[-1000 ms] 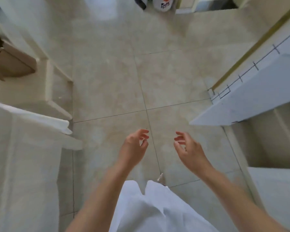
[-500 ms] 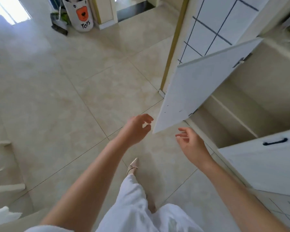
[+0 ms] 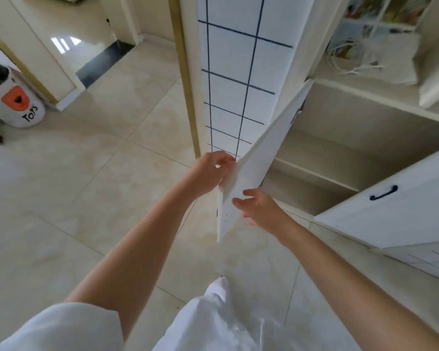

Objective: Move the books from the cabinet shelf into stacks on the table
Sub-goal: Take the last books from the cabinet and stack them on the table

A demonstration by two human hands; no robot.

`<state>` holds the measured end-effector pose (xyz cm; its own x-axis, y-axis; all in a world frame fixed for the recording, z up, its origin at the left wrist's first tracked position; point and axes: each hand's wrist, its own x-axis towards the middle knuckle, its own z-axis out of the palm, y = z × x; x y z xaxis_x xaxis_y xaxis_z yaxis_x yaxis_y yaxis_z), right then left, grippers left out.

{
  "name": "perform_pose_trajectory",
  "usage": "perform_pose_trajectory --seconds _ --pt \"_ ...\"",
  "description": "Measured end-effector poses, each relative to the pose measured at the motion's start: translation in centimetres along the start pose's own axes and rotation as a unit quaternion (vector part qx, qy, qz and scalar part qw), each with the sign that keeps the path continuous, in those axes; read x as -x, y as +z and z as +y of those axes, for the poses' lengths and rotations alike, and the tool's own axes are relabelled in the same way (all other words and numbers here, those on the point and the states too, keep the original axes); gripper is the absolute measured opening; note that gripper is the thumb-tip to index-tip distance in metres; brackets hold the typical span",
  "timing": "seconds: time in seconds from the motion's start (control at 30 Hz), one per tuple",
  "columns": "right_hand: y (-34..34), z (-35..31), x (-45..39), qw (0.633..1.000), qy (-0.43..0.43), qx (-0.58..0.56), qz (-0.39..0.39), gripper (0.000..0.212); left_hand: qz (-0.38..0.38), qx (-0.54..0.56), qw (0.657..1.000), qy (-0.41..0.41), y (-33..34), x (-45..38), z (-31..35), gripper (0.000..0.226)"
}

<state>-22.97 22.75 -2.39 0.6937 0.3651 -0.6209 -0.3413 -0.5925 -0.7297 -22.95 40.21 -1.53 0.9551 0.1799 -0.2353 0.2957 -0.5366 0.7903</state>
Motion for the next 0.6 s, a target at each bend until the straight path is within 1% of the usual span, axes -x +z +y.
perform_pose_trajectory --seconds 0.13,0.23,0.3,0.37,0.43,0.5,0.6 --pt "0.7 -2.0 -1.2 0.994 0.038 -0.099 -0.022 0.07 -0.062 -0.007 0.998 0.02 -0.2 -3.0 1.2 0.033" --pt "0.8 -2.3 -1.7 0.982 0.052 -0.173 -0.052 0.08 -0.108 0.017 0.994 -0.013 -0.7 -4.4 1.6 0.025" --pt "0.8 -2.2 -2.0 0.976 0.051 -0.204 -0.05 0.077 -0.134 0.021 0.99 -0.03 -0.9 -5.1 2.2 0.017" --pt "1.0 -2.1 -2.1 0.977 0.055 -0.207 -0.019 0.07 -0.151 0.016 0.988 -0.042 -0.8 -5.3 2.9 0.019" --pt "1.1 -1.7 -2.1 0.974 0.069 -0.214 0.004 0.073 -0.153 0.018 0.987 -0.049 -0.3 -5.0 3.4 0.02" --pt "0.7 -1.1 -2.0 0.974 0.077 -0.214 0.005 0.08 -0.142 0.033 0.988 -0.05 0.5 -4.5 3.6 0.019" --pt "-0.9 0.1 -1.1 0.972 0.084 -0.221 0.009 0.078 -0.124 0.058 0.989 -0.047 2.0 -3.9 3.9 0.023"
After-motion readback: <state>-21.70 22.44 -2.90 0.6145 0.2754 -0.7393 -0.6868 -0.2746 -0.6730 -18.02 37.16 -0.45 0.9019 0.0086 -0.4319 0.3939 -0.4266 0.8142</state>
